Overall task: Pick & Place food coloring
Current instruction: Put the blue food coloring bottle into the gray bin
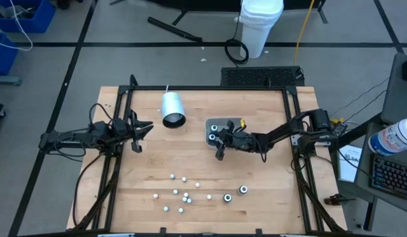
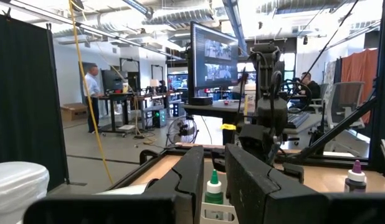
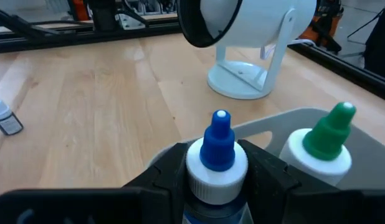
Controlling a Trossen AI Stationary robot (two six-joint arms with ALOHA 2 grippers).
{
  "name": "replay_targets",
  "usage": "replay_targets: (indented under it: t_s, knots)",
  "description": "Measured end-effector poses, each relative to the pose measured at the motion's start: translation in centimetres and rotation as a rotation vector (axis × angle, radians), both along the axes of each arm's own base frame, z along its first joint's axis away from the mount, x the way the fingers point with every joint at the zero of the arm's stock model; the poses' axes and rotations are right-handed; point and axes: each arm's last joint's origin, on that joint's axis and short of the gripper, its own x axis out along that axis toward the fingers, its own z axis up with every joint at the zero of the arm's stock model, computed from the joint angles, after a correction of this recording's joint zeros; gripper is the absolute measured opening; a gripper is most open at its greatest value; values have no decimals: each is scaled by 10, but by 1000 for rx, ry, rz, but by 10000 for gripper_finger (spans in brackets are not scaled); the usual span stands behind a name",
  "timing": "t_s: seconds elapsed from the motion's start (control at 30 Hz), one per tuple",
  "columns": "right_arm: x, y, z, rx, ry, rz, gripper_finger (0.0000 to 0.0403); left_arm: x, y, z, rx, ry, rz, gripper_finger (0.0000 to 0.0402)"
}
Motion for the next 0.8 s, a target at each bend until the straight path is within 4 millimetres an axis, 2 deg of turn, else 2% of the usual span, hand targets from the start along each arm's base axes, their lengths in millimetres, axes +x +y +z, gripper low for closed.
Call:
replay_targets:
  t_s: [0.23,0.8]
  knots:
    - [1,0,-4,-4,4,3,121,0,0,0,6,2,2,72]
    - [2,0,-2,-29,-9,11,191,0,0,0,9,3,3,72]
